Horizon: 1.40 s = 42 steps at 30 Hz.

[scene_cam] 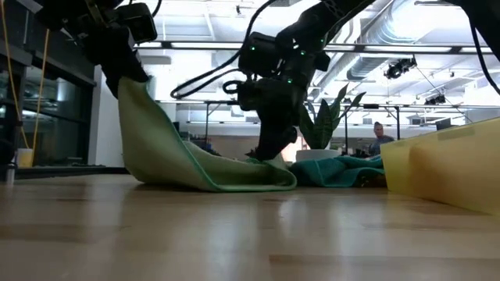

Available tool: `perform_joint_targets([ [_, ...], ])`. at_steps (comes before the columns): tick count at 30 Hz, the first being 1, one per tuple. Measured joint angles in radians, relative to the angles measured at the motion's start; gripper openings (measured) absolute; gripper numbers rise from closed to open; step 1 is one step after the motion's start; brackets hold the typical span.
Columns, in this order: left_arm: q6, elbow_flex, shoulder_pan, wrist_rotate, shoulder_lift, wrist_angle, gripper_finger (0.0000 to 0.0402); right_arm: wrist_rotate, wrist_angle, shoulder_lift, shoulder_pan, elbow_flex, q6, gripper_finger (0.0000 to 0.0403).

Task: Fold microfiber towels
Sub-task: Fold the light green microfiber cloth

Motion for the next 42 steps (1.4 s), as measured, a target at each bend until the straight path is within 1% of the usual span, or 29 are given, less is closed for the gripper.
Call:
perform_joint_targets([
  [6,0.007,0.0,0.0,0.0,0.0,0.0,0.0,-0.003,-0.048,0.0,0.024,0.0,-0.191,0.013],
  [10,0.007,0.0,0.0,0.0,0.0,0.0,0.0,0.007,-0.083,0.0,0.027,0.0,-0.259,0.013],
  [17,0.007,0.0,0.0,0.0,0.0,0.0,0.0,0.106,-0.164,0.0,0.027,0.0,-0.341,0.0125],
  [20,0.005,0.0,0.0,0.0,0.0,0.0,0.0,0.132,-0.168,0.0,0.027,0.0,-0.362,0.0099],
  [24,-0.001,0.0,0.0,0.0,0.0,0.001,0.0,0.133,-0.197,-0.005,0.026,0.0,-0.367,0.002],
  [25,-0.002,0.0,0.0,0.0,-0.001,0.0,0.0,0.127,-0.21,-0.008,0.024,0.0,-0.368,0.0011],
  [28,0.0,0.001,0.002,0.003,-0.014,-0.002,0.0,0.105,-0.24,-0.026,0.024,0.0,-0.362,0.0011],
  [31,0.031,0.034,0.02,0.003,-0.038,-0.047,0.0,0.075,-0.253,-0.081,0.024,0.0,-0.341,0.0003],
  [35,0.101,0.12,0.069,0.0,-0.066,-0.146,0.0,0.021,-0.25,-0.194,0.015,0.0,-0.263,0.0001],
  [40,0.204,0.265,0.159,-0.007,-0.072,-0.277,0.0,0.025,-0.19,-0.374,0.002,0.0,-0.137,0.0001],
  [42,0.248,0.333,0.204,-0.022,-0.071,-0.325,0.0,0.057,-0.155,-0.448,-0.005,0.0,-0.08,0.0001],
])
